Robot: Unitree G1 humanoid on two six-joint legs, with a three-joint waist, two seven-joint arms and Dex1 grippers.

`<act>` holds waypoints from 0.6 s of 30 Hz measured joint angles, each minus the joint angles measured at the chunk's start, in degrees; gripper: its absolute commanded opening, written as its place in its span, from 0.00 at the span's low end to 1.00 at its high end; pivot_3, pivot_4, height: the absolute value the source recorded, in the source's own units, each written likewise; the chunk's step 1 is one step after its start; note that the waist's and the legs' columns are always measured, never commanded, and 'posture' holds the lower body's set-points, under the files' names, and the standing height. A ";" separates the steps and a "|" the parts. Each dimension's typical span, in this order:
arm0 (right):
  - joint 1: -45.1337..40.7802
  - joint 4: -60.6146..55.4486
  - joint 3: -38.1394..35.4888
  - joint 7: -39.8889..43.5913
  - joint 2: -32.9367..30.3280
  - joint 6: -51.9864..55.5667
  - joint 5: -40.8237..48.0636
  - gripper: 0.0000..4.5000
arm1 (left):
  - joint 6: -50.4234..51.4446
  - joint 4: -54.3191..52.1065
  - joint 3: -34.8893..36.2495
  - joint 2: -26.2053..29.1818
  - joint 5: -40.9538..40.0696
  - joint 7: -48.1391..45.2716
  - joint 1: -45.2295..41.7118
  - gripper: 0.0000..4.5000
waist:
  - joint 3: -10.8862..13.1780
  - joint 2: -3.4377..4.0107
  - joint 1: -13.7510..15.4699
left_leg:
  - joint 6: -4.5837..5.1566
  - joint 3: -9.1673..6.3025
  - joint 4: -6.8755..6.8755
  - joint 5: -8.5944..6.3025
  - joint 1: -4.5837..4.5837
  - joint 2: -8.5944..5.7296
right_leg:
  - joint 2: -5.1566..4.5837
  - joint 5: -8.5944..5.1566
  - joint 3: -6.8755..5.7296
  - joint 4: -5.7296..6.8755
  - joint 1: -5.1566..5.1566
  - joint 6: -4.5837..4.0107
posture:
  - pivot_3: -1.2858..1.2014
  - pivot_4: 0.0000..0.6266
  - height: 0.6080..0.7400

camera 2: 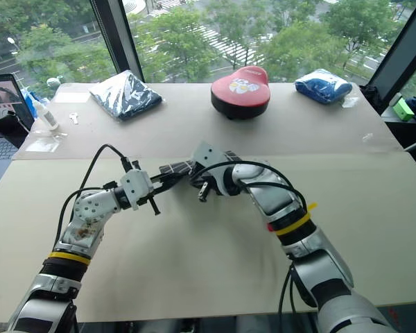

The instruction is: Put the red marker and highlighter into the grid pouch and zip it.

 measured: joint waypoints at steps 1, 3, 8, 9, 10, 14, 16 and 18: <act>0.00 -0.37 0.00 0.65 -0.02 0.05 0.34 0.01 | 0.05 -0.03 0.00 -0.03 -0.01 -0.12 0.00 0.00 | 0.00 0.00 0.01 | 0.00 0.00 0.00 0.00 0.00 0.00 | 0.00 0.00 0.00 0.00 0.01 0.00 | 0.52 0.24 1.00; 0.00 -0.41 0.00 0.70 0.00 0.15 0.40 0.08 | 0.13 -0.09 -0.01 -0.05 -0.01 -0.24 0.00 0.00 | 0.00 0.00 0.01 | 0.00 -0.01 0.01 0.00 0.00 -0.01 | 0.00 0.00 0.00 0.00 0.01 0.00 | 0.52 0.24 1.00; 0.27 0.13 -1.23 -1.71 0.85 1.08 0.81 0.40 | 1.00 -0.29 -0.28 -0.53 0.00 -0.25 0.00 0.00 | 0.00 0.00 0.02 | -0.03 -0.02 0.00 0.01 0.00 0.00 | 0.00 0.00 0.00 0.01 -0.01 0.00 | 0.52 0.24 1.00; 0.69 -0.06 -1.65 -1.97 0.51 1.77 0.98 0.48 | 1.17 -0.45 -0.30 -0.53 0.00 -0.27 0.01 0.00 | 0.00 0.00 0.06 | -0.03 -0.02 0.00 0.01 -0.01 -0.01 | 0.00 0.00 0.00 0.00 0.00 0.00 | 0.52 0.24 1.00; 1.18 -0.27 -1.96 -2.34 -0.01 2.31 1.04 0.57 | 1.22 -0.56 -0.29 -0.53 -0.02 -0.28 0.01 0.00 | 0.00 0.00 0.11 | -0.03 -0.02 0.00 0.01 -0.01 -0.01 | -0.01 0.00 0.00 0.00 0.00 0.00 | 0.52 0.24 1.00; 9.01 -12.42 -10.06 -2.01 -6.15 12.07 7.63 0.71 | 2.96 -2.74 -0.08 -1.02 -2.02 -0.73 0.44 0.00 | 0.00 0.00 0.94 | 0.00 -0.05 -0.01 -0.01 -0.12 -0.02 | -0.07 0.00 -0.02 -0.04 -0.02 0.00 | 0.52 0.24 1.00; 14.20 -22.27 -16.07 0.37 -10.50 18.53 14.56 0.71 | 3.68 -3.76 0.47 -1.13 -3.05 -0.90 0.98 0.00 | 0.00 0.00 1.33 | 0.04 -0.12 -0.02 -0.04 -0.15 0.00 | -0.08 0.00 -0.04 -0.09 -0.01 0.01 | 0.52 0.24 1.00; 18.96 -32.66 -24.03 1.56 -14.64 24.08 21.36 0.71 | 4.31 -4.26 0.66 -1.34 -4.44 -1.09 1.36 0.00 | 0.00 -0.01 1.35 | 0.10 -0.13 -0.02 -0.08 -0.13 0.00 | -0.09 0.00 -0.03 -0.14 0.04 0.01 | 0.52 0.24 1.00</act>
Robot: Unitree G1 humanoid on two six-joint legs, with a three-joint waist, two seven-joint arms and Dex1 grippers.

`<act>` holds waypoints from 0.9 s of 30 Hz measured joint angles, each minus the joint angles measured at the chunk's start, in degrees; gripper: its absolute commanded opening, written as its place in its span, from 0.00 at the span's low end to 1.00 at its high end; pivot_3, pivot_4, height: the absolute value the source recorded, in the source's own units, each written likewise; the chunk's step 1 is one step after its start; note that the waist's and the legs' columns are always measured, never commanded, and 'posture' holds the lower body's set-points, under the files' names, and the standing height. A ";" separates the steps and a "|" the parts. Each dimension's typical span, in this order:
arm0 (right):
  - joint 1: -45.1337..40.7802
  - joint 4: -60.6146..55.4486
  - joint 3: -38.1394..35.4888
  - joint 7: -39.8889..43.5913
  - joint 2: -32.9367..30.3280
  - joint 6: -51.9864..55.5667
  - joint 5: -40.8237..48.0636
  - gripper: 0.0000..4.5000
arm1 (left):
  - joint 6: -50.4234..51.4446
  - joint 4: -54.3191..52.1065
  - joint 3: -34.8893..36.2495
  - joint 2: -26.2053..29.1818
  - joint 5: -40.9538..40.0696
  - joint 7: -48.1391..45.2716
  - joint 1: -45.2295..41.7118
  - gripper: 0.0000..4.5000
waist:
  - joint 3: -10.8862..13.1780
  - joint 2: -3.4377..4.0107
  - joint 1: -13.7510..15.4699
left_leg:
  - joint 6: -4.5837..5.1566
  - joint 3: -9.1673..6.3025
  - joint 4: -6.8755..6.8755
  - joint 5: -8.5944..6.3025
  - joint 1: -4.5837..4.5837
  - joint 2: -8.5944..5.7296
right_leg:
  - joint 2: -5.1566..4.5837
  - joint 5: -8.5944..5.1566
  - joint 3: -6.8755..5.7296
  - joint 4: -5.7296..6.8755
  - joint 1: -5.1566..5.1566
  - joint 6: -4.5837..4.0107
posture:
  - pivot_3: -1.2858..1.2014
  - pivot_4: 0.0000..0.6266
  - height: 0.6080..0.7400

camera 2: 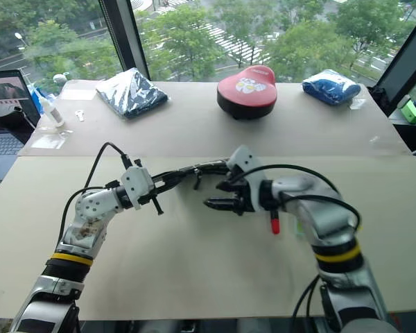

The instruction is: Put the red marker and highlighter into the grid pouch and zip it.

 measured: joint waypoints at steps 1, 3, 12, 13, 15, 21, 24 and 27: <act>1.26 -2.56 -2.74 -0.05 -1.05 1.31 1.70 0.71 | 0.41 -0.22 0.03 -0.22 -0.23 -0.09 0.05 0.00 | 0.00 0.00 -0.05 | 0.05 0.00 0.01 -0.03 0.02 0.00 | 0.00 0.00 0.01 -0.03 0.01 0.00 | 0.52 0.24 1.00; 6.06 -8.06 -10.43 -1.97 -4.48 3.60 4.02 0.71 | 1.01 -0.77 -0.20 -1.02 -1.26 -1.01 0.05 0.00 | 0.00 -0.01 0.06 | 0.36 0.02 0.02 -0.22 0.11 0.00 | -0.03 0.00 0.00 -0.10 0.07 0.00 | 0.52 0.24 1.00; 17.02 -2.92 -15.69 -23.47 -6.02 4.47 -9.17 0.71 | 0.66 3.29 -0.06 -1.06 -4.09 -5.98 -1.18 0.00 | 0.00 -0.01 0.06 | 0.21 0.07 0.11 -0.09 0.22 0.01 | 0.00 0.00 0.06 0.06 0.11 -0.01 | 0.52 0.24 1.00; 16.99 -2.46 -15.30 -25.19 -5.31 4.79 -10.00 0.71 | 0.46 4.01 -0.06 -1.05 -4.07 -6.15 -1.57 0.00 | 0.00 -0.01 0.05 | 0.21 0.07 0.11 -0.08 0.22 0.02 | 0.00 0.00 0.06 0.06 0.11 -0.01 | 0.52 0.24 1.00; 16.86 -1.89 -13.85 -29.00 -3.54 5.37 -11.57 0.71 | -0.10 5.78 -0.03 -1.01 -3.80 -6.16 -2.85 0.00 | 0.00 -0.01 0.06 | 0.22 0.07 0.10 -0.08 0.20 0.00 | 0.00 0.00 0.07 0.05 0.10 -0.01 | 0.52 0.24 1.00; 15.46 -0.19 -12.52 -33.37 -2.38 6.58 -13.31 0.71 | -1.06 6.35 0.11 -1.05 -3.23 -6.03 -3.19 0.00 | 0.00 -0.01 0.08 | 0.31 0.08 0.16 -0.13 0.18 -0.02 | -0.01 0.00 0.07 0.00 0.13 -0.01 | 0.52 0.24 1.00; 14.96 0.88 -12.16 -34.13 -2.38 7.00 -13.35 0.71 | -1.37 6.35 0.11 -1.09 -2.94 -6.02 -3.11 0.00 | 0.00 -0.01 0.12 | 0.33 0.08 0.16 -0.13 0.19 -0.01 | -0.01 0.00 0.05 0.01 0.15 -0.01 | 0.52 0.24 1.00; 14.97 1.30 -11.08 -34.31 -2.23 7.33 -13.32 0.71 | -1.78 6.35 0.11 -1.09 -2.57 -5.99 -2.71 0.00 | 0.00 -0.01 0.00 | 0.33 0.08 0.15 -0.13 0.20 -0.01 | 0.00 0.00 0.05 0.01 0.15 -0.01 | 0.52 0.24 1.00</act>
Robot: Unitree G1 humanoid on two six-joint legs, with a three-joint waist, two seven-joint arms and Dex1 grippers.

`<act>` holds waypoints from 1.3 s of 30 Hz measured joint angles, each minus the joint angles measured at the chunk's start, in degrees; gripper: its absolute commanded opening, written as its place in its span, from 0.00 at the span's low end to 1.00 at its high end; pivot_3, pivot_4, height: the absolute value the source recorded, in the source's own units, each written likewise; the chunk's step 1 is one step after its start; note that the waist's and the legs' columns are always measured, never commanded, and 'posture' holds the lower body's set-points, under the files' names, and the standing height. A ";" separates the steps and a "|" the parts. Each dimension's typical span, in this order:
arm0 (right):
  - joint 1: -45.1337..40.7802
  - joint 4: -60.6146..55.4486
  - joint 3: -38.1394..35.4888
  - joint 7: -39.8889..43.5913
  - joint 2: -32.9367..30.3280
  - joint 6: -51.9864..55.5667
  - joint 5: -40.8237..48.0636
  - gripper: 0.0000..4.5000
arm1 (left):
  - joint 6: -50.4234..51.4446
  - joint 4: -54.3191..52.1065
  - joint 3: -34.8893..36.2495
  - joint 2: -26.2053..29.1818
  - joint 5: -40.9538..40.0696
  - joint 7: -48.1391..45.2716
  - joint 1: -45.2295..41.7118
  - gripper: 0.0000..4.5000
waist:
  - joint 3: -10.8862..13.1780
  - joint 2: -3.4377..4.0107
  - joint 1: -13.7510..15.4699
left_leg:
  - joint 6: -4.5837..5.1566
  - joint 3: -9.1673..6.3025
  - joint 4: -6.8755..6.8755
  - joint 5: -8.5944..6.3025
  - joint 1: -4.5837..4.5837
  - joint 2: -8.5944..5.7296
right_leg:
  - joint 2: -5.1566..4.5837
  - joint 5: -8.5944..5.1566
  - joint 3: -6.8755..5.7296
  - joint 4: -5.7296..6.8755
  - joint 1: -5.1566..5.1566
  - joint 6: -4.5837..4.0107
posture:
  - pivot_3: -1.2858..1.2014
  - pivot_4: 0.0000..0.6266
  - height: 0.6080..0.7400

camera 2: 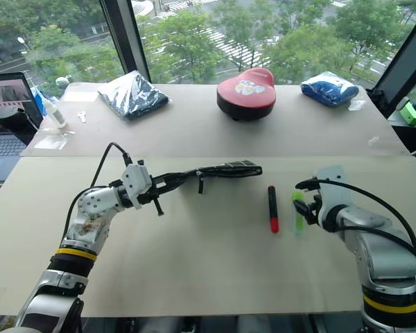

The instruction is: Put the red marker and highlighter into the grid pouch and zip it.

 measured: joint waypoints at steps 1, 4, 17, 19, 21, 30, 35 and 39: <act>0.00 0.13 0.16 -0.04 0.41 0.04 0.05 0.71 | -0.06 0.00 0.00 0.00 0.02 0.01 0.13 0.00 | 0.00 0.00 0.00 | 0.00 0.00 0.00 0.00 0.00 0.01 | 0.02 0.00 0.00 0.00 0.00 0.00 | 0.52 0.24 1.00; 0.01 0.67 0.77 -0.21 1.44 0.15 0.14 0.71 | -0.09 0.00 0.00 0.00 0.05 0.17 0.18 0.00 | 0.00 0.00 0.00 | 0.00 0.00 0.00 0.00 0.00 0.01 | 0.02 0.00 0.01 0.01 0.00 0.00 | 0.52 0.24 1.00; 1.80 1.72 1.48 -2.32 3.38 0.09 -0.08 0.71 | 0.48 -0.40 0.73 -0.52 0.12 2.31 1.06 0.00 | 0.00 0.00 0.09 | 0.00 -0.01 0.01 0.00 0.07 0.00 | 0.03 0.00 -0.01 0.00 0.09 0.00 | 0.52 0.24 1.00; 2.51 1.60 0.97 -2.44 3.68 -0.27 -0.07 0.71 | 0.98 -0.49 0.80 -0.52 0.12 2.44 1.06 0.00 | -0.01 -0.01 0.19 | 0.03 -0.02 0.01 -0.01 0.14 0.00 | 0.03 -0.01 -0.01 -0.02 0.17 0.01 | 0.52 0.24 1.00; 2.77 1.53 0.82 -2.56 3.74 -0.37 -0.06 0.60 | 1.09 -0.52 0.84 -0.52 0.12 2.55 1.06 0.00 | -0.01 -0.01 0.28 | 0.04 -0.02 0.01 -0.02 0.18 0.00 | 0.03 -0.01 -0.02 -0.03 0.22 0.02 | 0.52 0.24 1.00; 3.26 1.54 0.70 -2.67 4.48 -1.90 -0.02 0.22 | 1.11 -0.51 0.87 -0.51 0.12 2.56 -0.07 0.00 | -0.02 -0.02 0.49 | 0.07 -0.03 0.03 -0.04 0.31 0.00 | 0.03 -0.02 -0.03 -0.06 0.38 0.03 | 0.52 0.24 1.00; 3.02 2.48 1.70 -2.76 3.97 -4.79 -1.12 0.22 | 0.97 -0.23 0.87 -0.52 0.16 2.49 -0.26 0.00 | -0.02 -0.02 0.16 | 0.06 -0.03 0.01 -0.03 0.30 0.00 | 0.05 -0.02 -0.02 -0.05 0.34 0.03 | 0.52 0.24 1.00; -2.93 3.69 3.16 -0.47 2.21 -11.01 -1.55 0.22 | -0.21 0.76 0.42 -0.90 0.63 2.21 -0.25 0.00 | -0.01 -0.01 -0.08 | 0.04 0.03 0.00 -0.02 0.26 0.01 | 0.09 -0.02 0.02 -0.01 0.24 0.03 | 0.52 0.24 1.00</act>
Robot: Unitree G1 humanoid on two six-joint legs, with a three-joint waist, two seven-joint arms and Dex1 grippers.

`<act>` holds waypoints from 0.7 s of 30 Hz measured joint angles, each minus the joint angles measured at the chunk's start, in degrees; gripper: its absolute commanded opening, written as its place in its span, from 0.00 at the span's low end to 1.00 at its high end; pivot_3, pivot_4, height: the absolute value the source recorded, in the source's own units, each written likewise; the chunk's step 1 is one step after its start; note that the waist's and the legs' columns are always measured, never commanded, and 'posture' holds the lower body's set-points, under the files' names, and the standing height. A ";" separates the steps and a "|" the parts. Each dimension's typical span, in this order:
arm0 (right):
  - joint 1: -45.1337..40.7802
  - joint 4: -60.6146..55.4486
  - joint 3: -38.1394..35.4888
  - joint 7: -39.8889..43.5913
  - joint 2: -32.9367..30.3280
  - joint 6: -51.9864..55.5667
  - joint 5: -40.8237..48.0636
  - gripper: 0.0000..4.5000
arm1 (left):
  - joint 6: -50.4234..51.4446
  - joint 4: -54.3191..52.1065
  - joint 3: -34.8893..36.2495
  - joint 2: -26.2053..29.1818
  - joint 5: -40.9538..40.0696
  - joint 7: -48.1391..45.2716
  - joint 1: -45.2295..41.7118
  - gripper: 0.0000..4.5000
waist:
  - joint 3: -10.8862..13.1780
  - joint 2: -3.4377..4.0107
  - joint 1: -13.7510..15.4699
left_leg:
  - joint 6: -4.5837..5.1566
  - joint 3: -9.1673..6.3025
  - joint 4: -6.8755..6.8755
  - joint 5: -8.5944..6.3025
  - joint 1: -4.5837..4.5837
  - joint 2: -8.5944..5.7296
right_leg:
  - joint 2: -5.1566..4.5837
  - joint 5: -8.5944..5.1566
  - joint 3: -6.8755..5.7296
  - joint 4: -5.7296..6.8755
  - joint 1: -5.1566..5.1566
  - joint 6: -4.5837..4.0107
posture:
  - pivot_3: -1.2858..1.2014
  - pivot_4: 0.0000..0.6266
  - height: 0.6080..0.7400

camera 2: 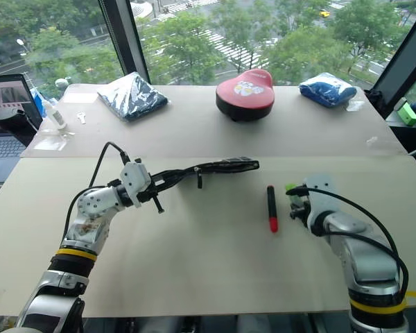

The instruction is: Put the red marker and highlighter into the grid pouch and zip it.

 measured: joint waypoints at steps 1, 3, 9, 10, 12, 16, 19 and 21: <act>-1.79 -0.21 -0.13 1.54 -1.54 -1.29 0.37 0.22 | -0.41 0.32 -0.27 0.00 0.29 -0.18 0.03 0.00 | 0.00 0.00 0.00 | 0.00 0.00 -0.04 0.00 -0.03 -0.01 | 0.00 0.00 0.01 -0.01 -0.06 0.00 | 0.52 0.24 1.00; -4.12 -1.05 -0.61 4.89 -4.40 -3.30 1.87 0.22 | -1.38 0.84 -0.62 0.00 0.91 -0.42 0.21 0.00 | 0.00 0.00 0.07 | -0.01 0.00 -0.06 0.00 -0.04 0.02 | 0.02 0.00 -0.02 -0.02 -0.06 0.00 | 0.52 0.24 1.00; -5.78 -6.74 0.10 19.11 -14.50 -3.90 10.39 0.22 | -1.93 1.23 -0.76 0.06 1.86 -0.45 0.45 0.00 | 0.01 -0.01 0.15 | 0.11 -0.03 0.03 -0.06 -0.17 0.04 | -0.01 0.00 -0.03 -0.11 -0.07 0.00 | 0.52 0.24 1.00; -5.61 -7.71 0.67 20.98 -15.83 -3.67 11.50 0.22 | -2.11 1.23 -0.77 0.05 1.87 -0.44 0.47 0.00 | 0.01 -0.02 0.15 | 0.11 -0.03 0.03 -0.06 -0.17 0.05 | -0.02 0.00 -0.03 -0.12 -0.07 0.00 | 0.52 0.24 1.00; -5.48 -8.90 3.05 22.84 -16.72 -3.03 13.12 0.22 | -2.24 1.20 -0.77 0.04 1.87 -0.41 0.56 0.00 | 0.01 -0.02 0.11 | 0.11 -0.03 0.03 -0.07 -0.16 0.07 | -0.02 0.00 -0.03 -0.12 -0.07 0.00 | 0.52 0.24 1.00; -6.97 -6.67 9.81 20.79 -14.52 -2.28 12.21 0.22 | -2.22 1.03 -0.88 -0.09 1.88 -0.30 0.70 0.00 | 0.01 -0.02 0.09 | 0.06 -0.02 0.04 -0.04 -0.22 0.05 | -0.08 0.00 0.00 -0.05 -0.17 -0.01 | 0.52 0.24 1.00; -8.79 -3.88 13.08 18.64 -12.87 -2.26 10.27 0.22 | -2.08 0.78 -0.93 -0.17 1.87 -0.30 0.75 0.00 | 0.01 -0.02 0.09 | -0.04 -0.02 0.03 0.02 -0.27 0.03 | -0.10 0.01 0.00 -0.03 -0.24 -0.01 | 0.52 0.24 1.00; -9.77 -2.25 15.01 17.78 -11.74 -2.27 9.06 0.22 | -1.86 0.55 -0.92 -0.15 1.87 -0.31 0.75 0.00 | 0.01 -0.02 0.18 | -0.08 -0.03 0.03 0.04 -0.29 0.02 | -0.11 0.01 -0.01 -0.04 -0.25 -0.01 | 0.52 0.24 1.00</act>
